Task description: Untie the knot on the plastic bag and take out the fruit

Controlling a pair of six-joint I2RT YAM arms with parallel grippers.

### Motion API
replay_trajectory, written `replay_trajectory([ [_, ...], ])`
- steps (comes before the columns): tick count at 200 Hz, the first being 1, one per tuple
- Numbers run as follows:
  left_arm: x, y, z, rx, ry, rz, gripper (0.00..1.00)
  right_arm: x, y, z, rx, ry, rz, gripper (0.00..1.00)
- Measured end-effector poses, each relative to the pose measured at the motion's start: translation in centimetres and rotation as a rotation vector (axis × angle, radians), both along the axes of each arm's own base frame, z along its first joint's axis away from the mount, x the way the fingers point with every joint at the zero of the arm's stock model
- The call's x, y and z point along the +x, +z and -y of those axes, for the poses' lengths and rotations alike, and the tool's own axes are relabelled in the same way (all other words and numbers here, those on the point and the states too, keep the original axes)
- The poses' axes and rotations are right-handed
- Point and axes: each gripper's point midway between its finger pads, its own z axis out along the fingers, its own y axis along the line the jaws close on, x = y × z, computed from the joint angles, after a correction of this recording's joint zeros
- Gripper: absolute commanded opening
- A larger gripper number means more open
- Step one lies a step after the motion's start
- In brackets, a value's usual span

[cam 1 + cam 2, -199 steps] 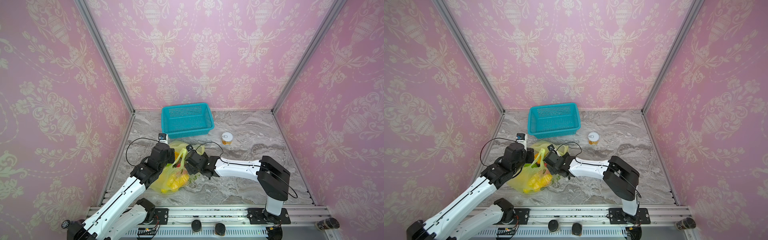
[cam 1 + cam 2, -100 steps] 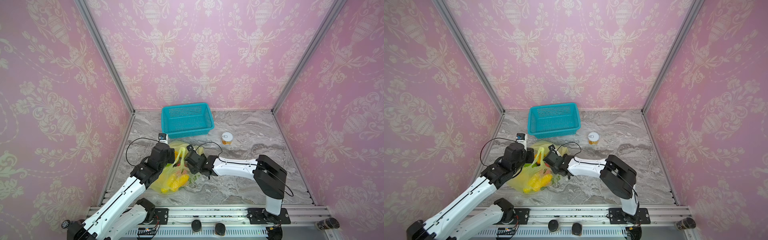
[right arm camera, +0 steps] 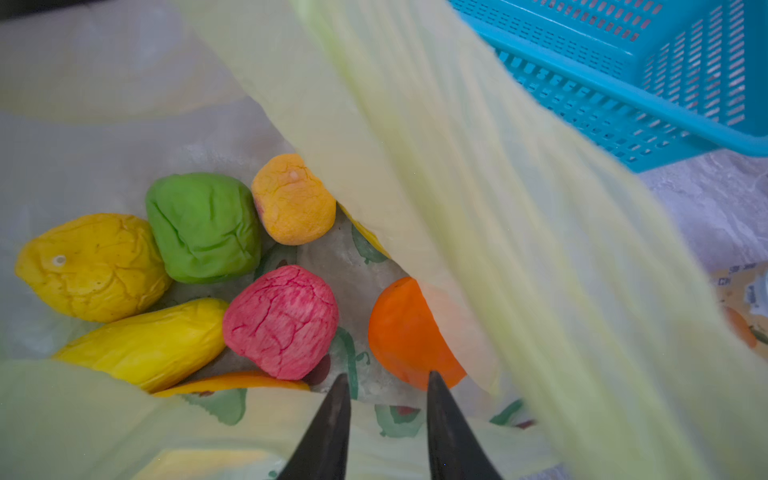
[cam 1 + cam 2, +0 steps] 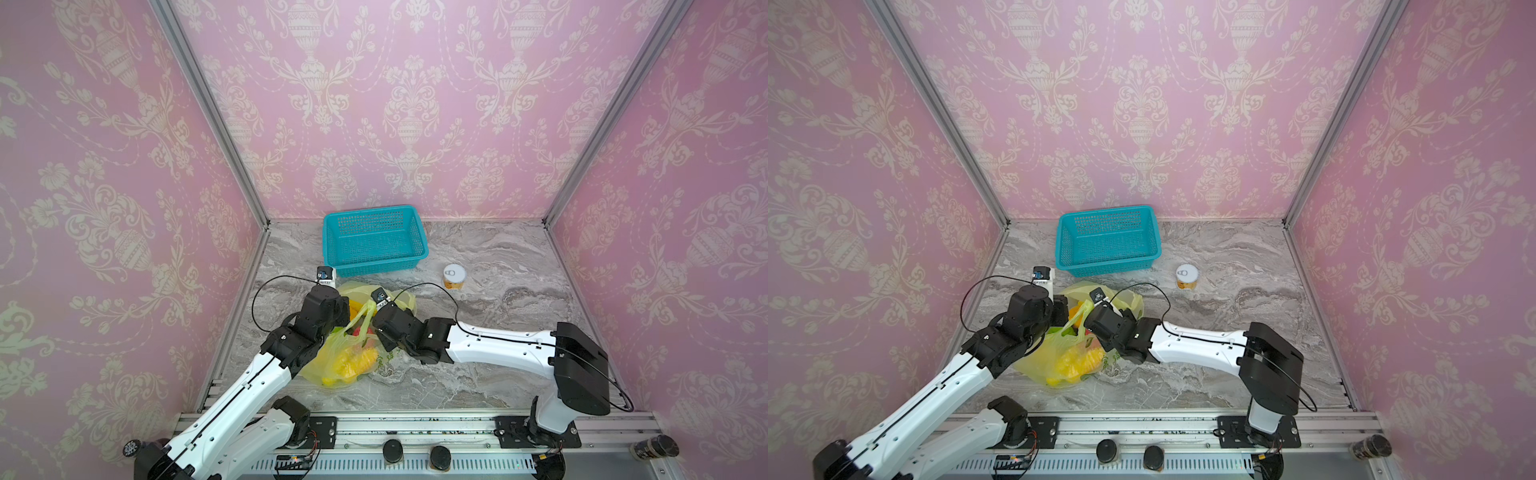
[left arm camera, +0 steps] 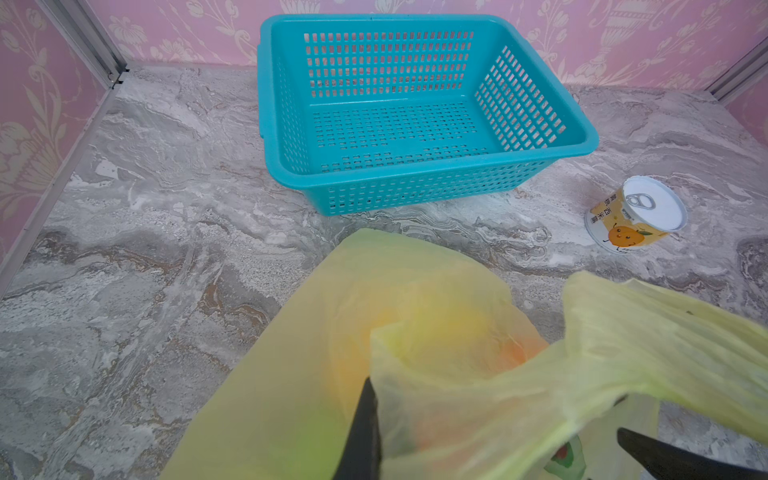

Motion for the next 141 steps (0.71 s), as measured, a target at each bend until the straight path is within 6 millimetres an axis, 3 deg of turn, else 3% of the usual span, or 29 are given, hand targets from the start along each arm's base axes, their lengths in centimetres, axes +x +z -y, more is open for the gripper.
replay_trajectory([
  [30, 0.0, 0.0, 0.0, 0.0, 0.0, 0.0, 0.0, 1.3, -3.3, -1.0, -0.053, -0.009, -0.048, 0.21],
  [52, 0.0, 0.0, 0.0, 0.0, 0.0, 0.0, 0.0, 1.7, -4.5, -1.5, -0.057, -0.019, -0.077, 0.38],
  [91, 0.0, 0.0, 0.0, 0.0, 0.0, 0.0, 0.0, 2.6, -4.0, -1.6, -0.07, -0.051, -0.058, 0.54],
  [141, 0.0, 0.0, 0.0, 0.0, 0.0, 0.0, 0.0, 3.6, -4.0, -0.2, -0.095, -0.113, -0.037, 0.63],
])
